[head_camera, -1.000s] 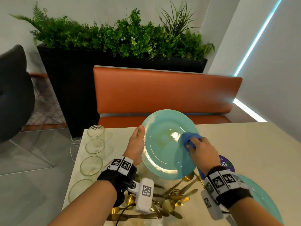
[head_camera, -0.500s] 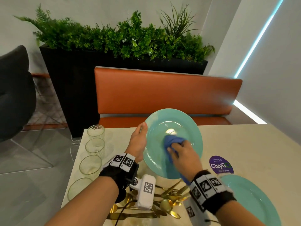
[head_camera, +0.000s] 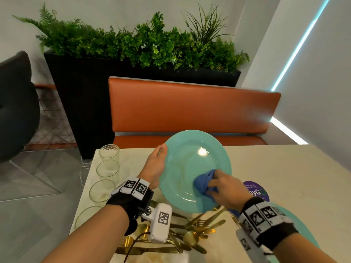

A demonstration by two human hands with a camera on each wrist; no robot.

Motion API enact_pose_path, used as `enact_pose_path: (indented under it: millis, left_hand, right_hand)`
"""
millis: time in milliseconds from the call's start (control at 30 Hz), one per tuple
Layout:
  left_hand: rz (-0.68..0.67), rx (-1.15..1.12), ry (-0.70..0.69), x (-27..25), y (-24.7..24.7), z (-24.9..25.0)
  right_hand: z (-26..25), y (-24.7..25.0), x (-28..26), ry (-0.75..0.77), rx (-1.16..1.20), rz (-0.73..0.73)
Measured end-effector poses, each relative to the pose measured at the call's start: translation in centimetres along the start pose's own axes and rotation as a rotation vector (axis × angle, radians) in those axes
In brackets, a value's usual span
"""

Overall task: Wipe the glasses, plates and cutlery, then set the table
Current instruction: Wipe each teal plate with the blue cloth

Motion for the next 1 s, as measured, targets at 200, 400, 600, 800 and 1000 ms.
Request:
enact_pose_path:
  millis: [200,400,600,800,1000]
  left_hand:
    - [-0.056,0.047,-0.026,0.1,-1.6,0.4]
    - [-0.040,0.065,-0.016,0.3,-0.3,0.5]
    - [-0.066,0.182,-0.024,0.2,-2.5,1.0]
    - [-0.064,0.233,0.000,0.6,-1.4,0.8]
    - [-0.051,0.187,-0.071,0.9,-3.5,1.2]
  right_hand:
    - [-0.6,1.7,1.3,-0.136,0.257,0.447]
    - [2.6,1.8,1.1,-0.168,0.086,0.211]
    - [-3.5,1.3,2.0,0.033,0.198,0.335]
    - [0.8,2.7,1.1,-0.089,0.017,0.194]
    - [-4.4,1.4,2.3,0.097,0.194,0.434]
Point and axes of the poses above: each hand's wrist, its own x-axis towards the middle knuckle, its own y-axis out of the back of the hand, z = x × y, the point moved 3 cm from there along x, towards the middle knuckle, and after that the axes turned 6 degrees about -z, right-handed, at the moved point
